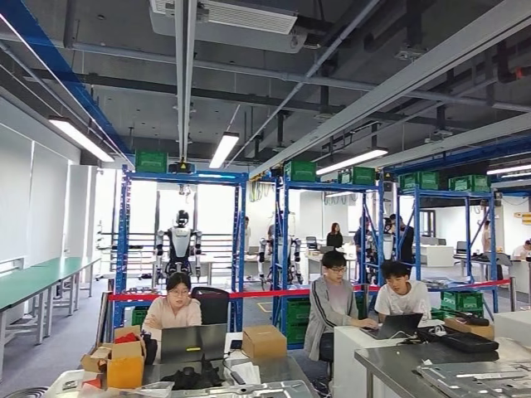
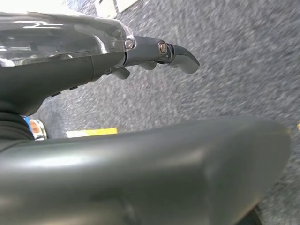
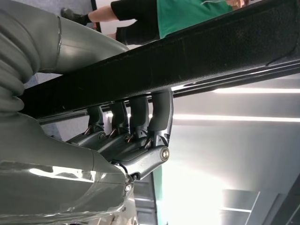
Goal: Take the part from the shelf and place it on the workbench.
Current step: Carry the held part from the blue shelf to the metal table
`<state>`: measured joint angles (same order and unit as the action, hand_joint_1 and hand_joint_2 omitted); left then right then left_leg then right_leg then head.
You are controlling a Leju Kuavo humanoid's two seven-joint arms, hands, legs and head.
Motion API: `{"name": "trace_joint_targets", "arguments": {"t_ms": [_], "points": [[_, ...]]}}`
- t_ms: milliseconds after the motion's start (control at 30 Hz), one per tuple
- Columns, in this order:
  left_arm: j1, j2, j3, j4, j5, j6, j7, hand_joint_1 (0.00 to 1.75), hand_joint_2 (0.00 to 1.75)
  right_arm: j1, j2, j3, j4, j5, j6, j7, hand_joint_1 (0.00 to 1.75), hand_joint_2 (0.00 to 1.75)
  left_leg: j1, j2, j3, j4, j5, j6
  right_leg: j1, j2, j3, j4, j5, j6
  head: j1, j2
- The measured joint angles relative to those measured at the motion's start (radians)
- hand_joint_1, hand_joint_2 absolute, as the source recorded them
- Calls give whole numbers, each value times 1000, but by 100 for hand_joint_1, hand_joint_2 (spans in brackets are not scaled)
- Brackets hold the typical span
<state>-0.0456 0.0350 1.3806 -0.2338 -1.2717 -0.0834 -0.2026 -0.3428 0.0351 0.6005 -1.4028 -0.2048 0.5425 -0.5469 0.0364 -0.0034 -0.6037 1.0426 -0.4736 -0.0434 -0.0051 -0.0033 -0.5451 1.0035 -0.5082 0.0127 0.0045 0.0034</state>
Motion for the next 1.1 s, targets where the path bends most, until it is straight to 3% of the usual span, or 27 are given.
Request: {"name": "trace_joint_targets", "arguments": {"t_ms": [100,167,200,233,300,333,367,400,467,500,567,633,700,733,800,867,900,1000,1033,1067,1100], "points": [[-1,-1,0,0,0,0,0,0,175,0,0,0,0,0,0,0,175,175,-2,-1,3,-5,-6,3,1,1,-1,4,-3,3,0,0],[0,0,0,0,-1,0,0,0,175,0,0,-1,0,-1,1,0,175,175,-4,-2,4,-4,-14,27,-1,1,-6,20,-11,9,-1,0],[0,0,0,0,-3,0,0,0,175,-1,1,-2,0,-1,1,0,175,175,-6,-2,8,-3,-19,42,-3,0,-21,54,-26,13,-1,0],[0,0,0,0,-4,0,0,0,175,-1,1,-3,0,-2,1,0,175,175,-8,-3,12,-1,-24,56,-5,0,-49,110,-50,18,-1,0],[1,0,0,0,-6,0,0,0,175,1,1,-4,0,-2,1,0,175,175,-12,-3,24,-2,-34,68,-5,0,-134,254,-100,20,-1,0],[1,0,0,0,-6,0,0,0,175,2,1,-4,0,-2,1,0,175,175,-16,-4,30,-2,-40,71,-4,1,-168,299,-107,18,-1,0],[2,0,0,0,-6,0,0,0,175,4,1,-4,0,-2,1,0,175,175,-19,-5,38,-2,-47,72,-1,1,-185,309,-94,14,-1,0],[2,0,0,0,-6,0,0,0,175,4,1,-4,0,-2,1,0,175,175,-22,-6,47,-2,-53,73,3,1,-182,277,-61,7,-1,0],[3,-2,0,0,-6,0,-1,0,175,5,1,-4,0,-2,2,0,175,175,-25,-9,67,-5,-67,73,19,1,-141,145,26,-19,-1,0],[3,-4,0,0,-6,-1,-1,0,175,4,1,-4,0,-2,2,0,175,175,-23,-10,75,-10,-72,70,28,2,-121,86,52,-33,-1,0],[3,-7,0,0,-7,-1,-1,0,175,4,1,-5,0,-3,1,-1,175,175,-18,-10,84,-19,-75,61,39,4,-98,27,60,-52,-1,0],[3,-6,0,0,-7,-1,-1,0,175,5,2,-5,-1,-4,1,-1,175,175,-16,-8,99,-26,-73,50,38,6,-74,-4,58,-58,-1,0],[0,-7,0,0,-8,-2,-1,0,175,3,3,-5,-2,-5,2,-2,175,175,-17,-5,95,6,-76,44,31,4,-39,-30,56,-59,-1,0],[-2,-6,0,0,-8,-2,-1,0,175,1,4,-5,-2,-6,2,-2,175,175,-17,-5,73,50,-87,42,28,3,-23,-39,53,-56,-1,0],[-1,-3,0,0,-8,-1,-1,0,175,1,5,-5,-1,-6,2,-2,175,175,-16,-4,-4,167,-129,35,27,2,-3,-43,38,-53,-1,0],[5,-1,0,0,-8,-1,-1,0,175,8,5,-5,0,-6,2,-2,175,175,-14,-4,-65,226,-155,26,24,3,19,-43,19,-49,-1,0],[7,-1,0,0,-8,-1,-1,0,175,10,5,-5,0,-6,2,-2,175,175,-11,-4,-74,210,-140,22,21,4,34,-42,8,-46,-1,0],[10,-1,0,0,-9,-2,-1,0,175,13,5,-5,1,-6,3,-2,175,175,0,0,-47,50,-13,8,12,5,76,-36,-31,-28,-1,0],[9,-1,0,0,-9,-2,-1,0,175,13,5,-5,2,-7,3,-2,175,175,-1,1,-40,16,13,14,12,5,82,-32,-43,-19,-2,0],[10,-1,0,0,-9,-2,0,0,175,13,5,-5,2,-7,3,-2,175,175,-3,2,-38,0,20,23,11,5,86,-28,-53,-12,-2,0],[9,-1,0,0,-9,-1,0,0,175,13,5,-5,3,-8,3,-3,175,175,-9,2,-37,0,9,35,10,6,88,-25,-58,-7,-2,0]]}}
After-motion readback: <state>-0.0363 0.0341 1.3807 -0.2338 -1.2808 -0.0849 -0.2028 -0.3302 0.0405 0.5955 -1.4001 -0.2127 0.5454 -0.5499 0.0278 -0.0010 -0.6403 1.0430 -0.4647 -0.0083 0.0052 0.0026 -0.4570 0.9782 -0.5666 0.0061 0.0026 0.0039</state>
